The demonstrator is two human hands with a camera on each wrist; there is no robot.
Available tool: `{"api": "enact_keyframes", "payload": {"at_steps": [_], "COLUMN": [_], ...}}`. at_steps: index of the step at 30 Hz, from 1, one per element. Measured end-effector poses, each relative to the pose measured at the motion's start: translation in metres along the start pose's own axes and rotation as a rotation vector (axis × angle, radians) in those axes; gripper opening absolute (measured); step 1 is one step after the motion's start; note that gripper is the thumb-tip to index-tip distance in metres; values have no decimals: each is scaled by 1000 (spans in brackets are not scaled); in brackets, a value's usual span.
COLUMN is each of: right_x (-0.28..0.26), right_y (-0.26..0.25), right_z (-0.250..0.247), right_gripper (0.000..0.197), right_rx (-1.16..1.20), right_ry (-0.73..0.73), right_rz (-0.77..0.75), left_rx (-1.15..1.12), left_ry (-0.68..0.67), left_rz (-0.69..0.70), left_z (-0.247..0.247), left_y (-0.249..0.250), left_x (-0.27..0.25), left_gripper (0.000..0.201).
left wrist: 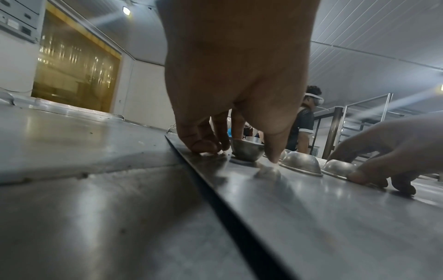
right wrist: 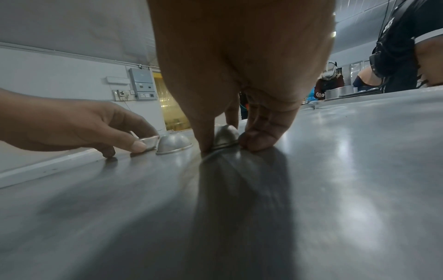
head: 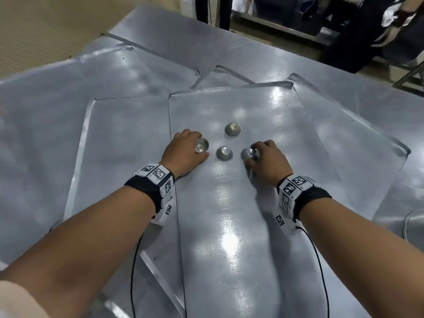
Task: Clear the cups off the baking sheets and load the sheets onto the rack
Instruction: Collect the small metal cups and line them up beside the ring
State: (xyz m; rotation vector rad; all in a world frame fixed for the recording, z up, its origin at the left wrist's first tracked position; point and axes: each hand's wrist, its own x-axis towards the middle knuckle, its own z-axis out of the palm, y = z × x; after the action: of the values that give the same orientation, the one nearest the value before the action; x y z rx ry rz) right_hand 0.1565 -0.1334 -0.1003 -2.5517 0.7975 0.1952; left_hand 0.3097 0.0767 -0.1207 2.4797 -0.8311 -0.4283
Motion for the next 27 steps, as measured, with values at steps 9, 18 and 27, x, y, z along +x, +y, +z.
{"api": "enact_keyframes", "payload": {"at_steps": [9,18,27], "right_x": [-42,-98,-146], "right_y": [7,20,17], "right_z": [5,12,20], "right_gripper": [53,22,33], "right_rx": [104,88,57], "right_ry": [59,65,33], "right_rz": [-40,-29,-38], "left_rx": [-47,-43,5], "left_ry": [-6,-29,-68], "left_rz": [33,61,72], "left_z": [1,12,26], "left_y": [8,25,36], "left_x": [-35,-94,-147], "left_gripper": [55,58,56]}}
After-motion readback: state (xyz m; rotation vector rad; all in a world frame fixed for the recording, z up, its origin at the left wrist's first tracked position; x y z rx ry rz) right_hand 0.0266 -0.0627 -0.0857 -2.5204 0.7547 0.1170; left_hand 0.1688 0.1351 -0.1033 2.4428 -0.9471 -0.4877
